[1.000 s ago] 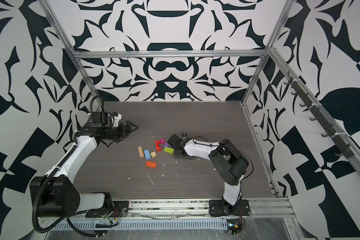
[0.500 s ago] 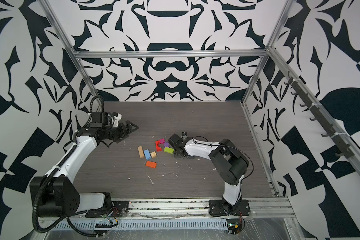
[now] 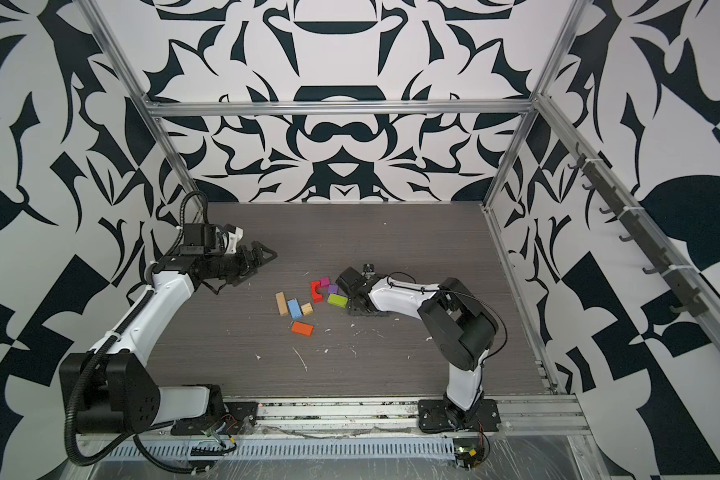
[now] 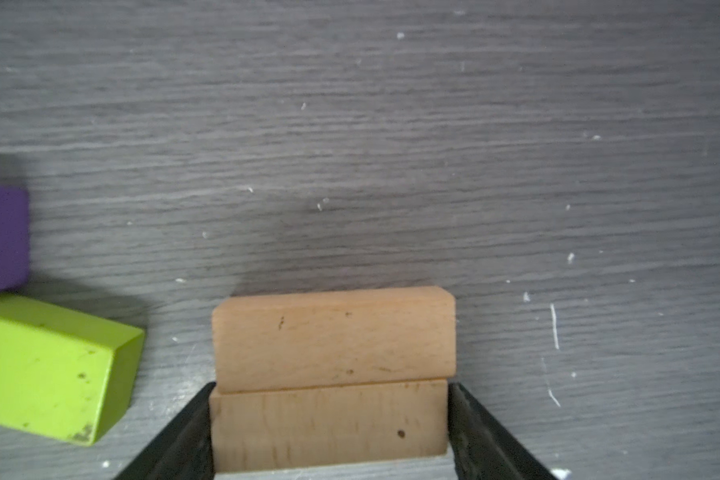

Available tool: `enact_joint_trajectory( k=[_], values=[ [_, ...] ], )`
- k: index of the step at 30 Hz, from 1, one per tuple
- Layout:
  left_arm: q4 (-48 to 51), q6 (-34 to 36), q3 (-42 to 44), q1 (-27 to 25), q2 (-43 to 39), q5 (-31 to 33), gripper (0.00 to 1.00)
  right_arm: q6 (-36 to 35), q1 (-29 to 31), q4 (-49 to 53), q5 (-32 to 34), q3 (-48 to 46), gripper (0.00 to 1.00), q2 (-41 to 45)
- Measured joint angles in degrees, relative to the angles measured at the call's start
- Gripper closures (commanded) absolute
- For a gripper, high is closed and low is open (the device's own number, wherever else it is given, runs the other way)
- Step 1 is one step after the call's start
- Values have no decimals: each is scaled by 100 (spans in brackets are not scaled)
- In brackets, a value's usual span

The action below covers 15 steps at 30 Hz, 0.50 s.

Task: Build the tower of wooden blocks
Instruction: 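Lower the held bar alongside the tan bar with the right gripper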

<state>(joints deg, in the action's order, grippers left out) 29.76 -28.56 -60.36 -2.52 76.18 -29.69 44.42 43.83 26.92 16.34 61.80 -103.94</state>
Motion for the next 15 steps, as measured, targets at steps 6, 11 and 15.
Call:
enact_joint_trajectory(
  k=[6, 11, 15],
  values=[
    [0, 2, 0, 0, 0, 0, 1, -83, 0, -4, 0, 0, 22, 0],
    [0, 2, 0, 0, 0, 0, 1, -111, 0, -7, 0, 0, 22, -2],
    [0, 2, 0, 0, 0, 2, 1, -131, 0, -4, 4, 2, 22, -2]
  ],
)
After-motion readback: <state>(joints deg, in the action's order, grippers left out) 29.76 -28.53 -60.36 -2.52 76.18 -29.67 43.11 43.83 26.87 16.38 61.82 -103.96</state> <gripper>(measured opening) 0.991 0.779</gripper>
